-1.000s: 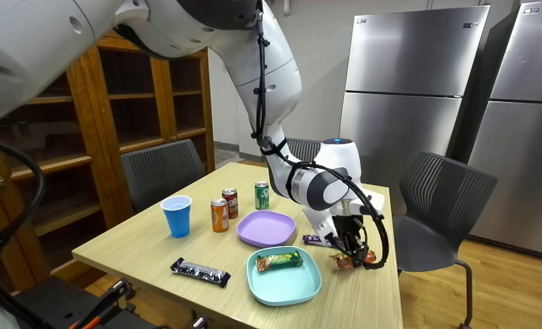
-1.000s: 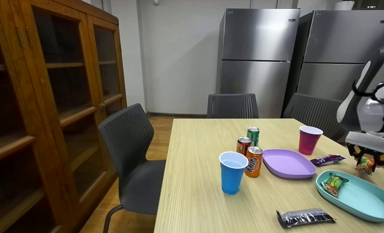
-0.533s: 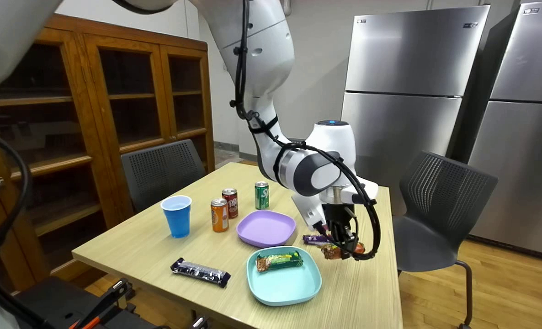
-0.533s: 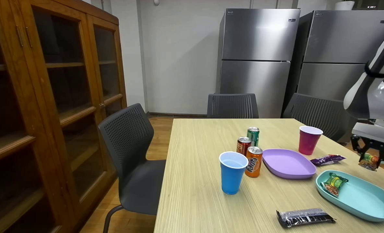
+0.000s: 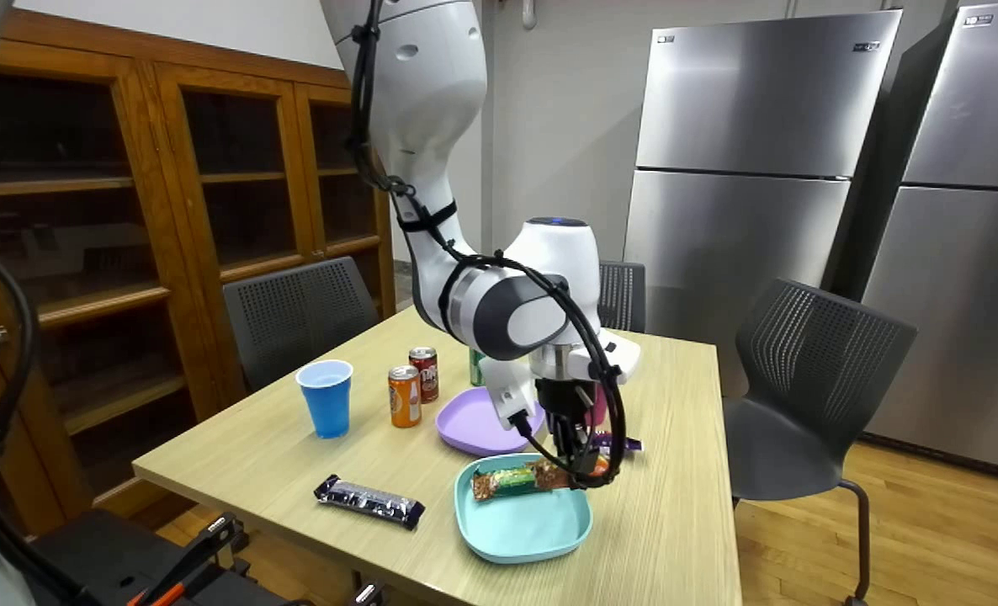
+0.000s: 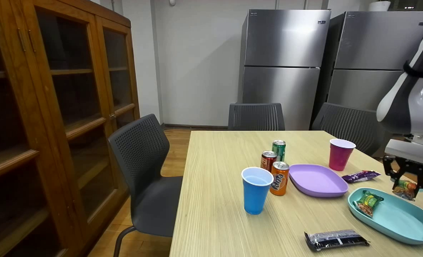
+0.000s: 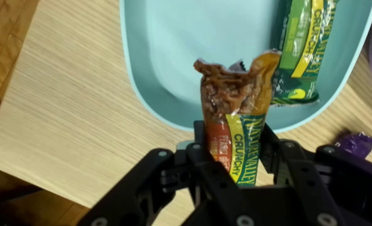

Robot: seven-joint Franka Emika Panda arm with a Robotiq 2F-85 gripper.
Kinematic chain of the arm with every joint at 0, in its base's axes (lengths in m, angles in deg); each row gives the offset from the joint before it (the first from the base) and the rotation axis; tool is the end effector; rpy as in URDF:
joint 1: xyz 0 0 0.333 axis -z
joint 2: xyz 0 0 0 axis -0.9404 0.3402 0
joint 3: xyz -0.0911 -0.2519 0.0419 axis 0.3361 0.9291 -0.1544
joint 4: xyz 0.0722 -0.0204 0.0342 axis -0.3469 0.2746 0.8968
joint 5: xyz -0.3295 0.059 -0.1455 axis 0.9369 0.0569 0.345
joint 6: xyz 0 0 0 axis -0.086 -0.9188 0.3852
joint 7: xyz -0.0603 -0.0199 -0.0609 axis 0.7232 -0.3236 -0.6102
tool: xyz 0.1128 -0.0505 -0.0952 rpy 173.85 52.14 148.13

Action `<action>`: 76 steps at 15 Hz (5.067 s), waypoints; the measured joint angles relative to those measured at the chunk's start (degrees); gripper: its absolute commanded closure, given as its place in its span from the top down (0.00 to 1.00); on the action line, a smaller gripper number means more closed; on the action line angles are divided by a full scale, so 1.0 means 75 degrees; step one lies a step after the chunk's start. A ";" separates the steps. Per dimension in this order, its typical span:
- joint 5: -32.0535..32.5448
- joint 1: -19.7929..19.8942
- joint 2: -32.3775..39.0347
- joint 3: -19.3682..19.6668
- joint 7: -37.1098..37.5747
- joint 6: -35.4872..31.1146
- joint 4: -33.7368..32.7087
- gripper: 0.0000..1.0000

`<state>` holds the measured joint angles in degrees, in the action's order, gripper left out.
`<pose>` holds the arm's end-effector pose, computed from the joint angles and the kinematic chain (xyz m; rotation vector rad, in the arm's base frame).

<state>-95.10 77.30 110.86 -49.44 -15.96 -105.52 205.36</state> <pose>0.4428 -0.2198 0.0749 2.7628 -1.2941 0.1864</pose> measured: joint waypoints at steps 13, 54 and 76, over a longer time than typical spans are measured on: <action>-0.0241 -0.2589 0.0163 0.1142 0.2178 -0.0671 0.1018 0.16; -0.0636 -0.0541 0.2649 0.0348 0.3343 0.0011 -0.3522 1.00; -0.0636 -0.0188 0.3749 0.0324 0.3323 0.1163 -0.5366 0.07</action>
<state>-99.87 75.89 138.98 -47.01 8.96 -96.80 165.12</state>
